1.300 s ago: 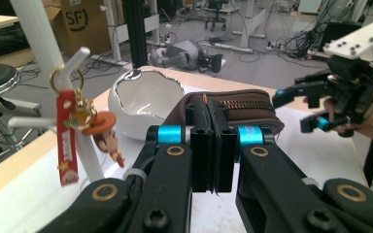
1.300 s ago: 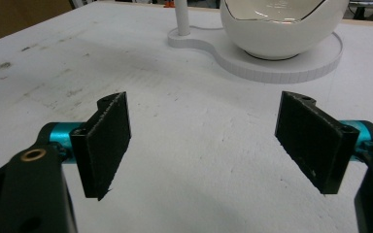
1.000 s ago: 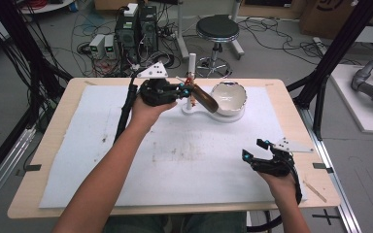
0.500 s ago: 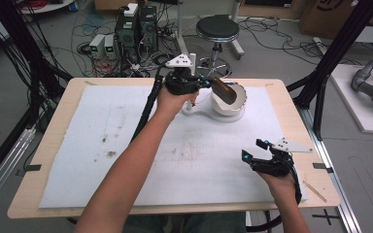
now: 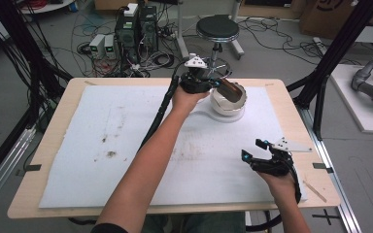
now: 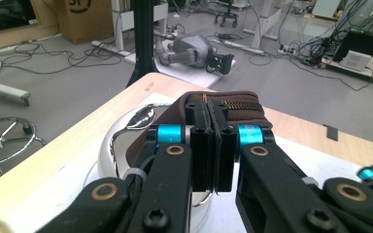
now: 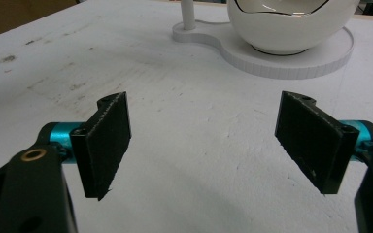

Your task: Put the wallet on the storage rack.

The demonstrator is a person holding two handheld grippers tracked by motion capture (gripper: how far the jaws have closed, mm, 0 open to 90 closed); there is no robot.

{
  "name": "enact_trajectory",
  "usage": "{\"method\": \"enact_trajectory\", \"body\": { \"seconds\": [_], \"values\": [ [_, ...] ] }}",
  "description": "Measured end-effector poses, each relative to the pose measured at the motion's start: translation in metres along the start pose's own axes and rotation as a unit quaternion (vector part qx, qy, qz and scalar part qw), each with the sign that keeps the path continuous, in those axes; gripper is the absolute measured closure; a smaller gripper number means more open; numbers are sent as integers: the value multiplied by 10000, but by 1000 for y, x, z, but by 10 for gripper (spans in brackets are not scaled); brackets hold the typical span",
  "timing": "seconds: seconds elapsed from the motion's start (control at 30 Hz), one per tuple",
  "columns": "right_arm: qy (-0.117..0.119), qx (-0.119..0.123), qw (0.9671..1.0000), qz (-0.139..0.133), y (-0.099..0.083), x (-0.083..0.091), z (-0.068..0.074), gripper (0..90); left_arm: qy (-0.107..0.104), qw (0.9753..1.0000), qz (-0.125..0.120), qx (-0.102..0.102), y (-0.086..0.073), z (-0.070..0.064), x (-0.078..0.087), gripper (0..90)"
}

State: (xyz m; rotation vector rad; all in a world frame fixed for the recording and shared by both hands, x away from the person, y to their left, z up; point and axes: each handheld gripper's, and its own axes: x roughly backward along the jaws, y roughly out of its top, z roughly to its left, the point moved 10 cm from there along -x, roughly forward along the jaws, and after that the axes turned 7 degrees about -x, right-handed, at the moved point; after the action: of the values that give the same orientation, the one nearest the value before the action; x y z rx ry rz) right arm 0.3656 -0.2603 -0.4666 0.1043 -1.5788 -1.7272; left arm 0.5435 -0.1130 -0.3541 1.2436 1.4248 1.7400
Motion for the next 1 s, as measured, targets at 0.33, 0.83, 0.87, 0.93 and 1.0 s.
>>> {"method": "enact_trajectory", "body": {
  "seconds": [0.33, 0.83, 0.87, 0.93, 1.0],
  "values": [
    [-9, 26, 10000, 44, -2, -1, 0, 208, 142, 9979, 633, 13, -34, 6, -28, 880],
    [12, 45, 10000, 54, -2, -2, 3, 208, 182, 9990, 411, 85, -20, -4, 17, 373],
    [10, 49, 10000, 52, -2, -2, 3, 208, 69, 9993, 350, 98, -20, -7, 24, 367],
    [-1, 53, 10000, 49, -2, -2, 2, 208, 50, 9994, 310, 127, -22, -9, 37, 364],
    [-24, 37, 10000, 64, -3, -1, 1, 208, -19, 9995, 308, 107, -26, -12, 50, 344]
  ]
}}
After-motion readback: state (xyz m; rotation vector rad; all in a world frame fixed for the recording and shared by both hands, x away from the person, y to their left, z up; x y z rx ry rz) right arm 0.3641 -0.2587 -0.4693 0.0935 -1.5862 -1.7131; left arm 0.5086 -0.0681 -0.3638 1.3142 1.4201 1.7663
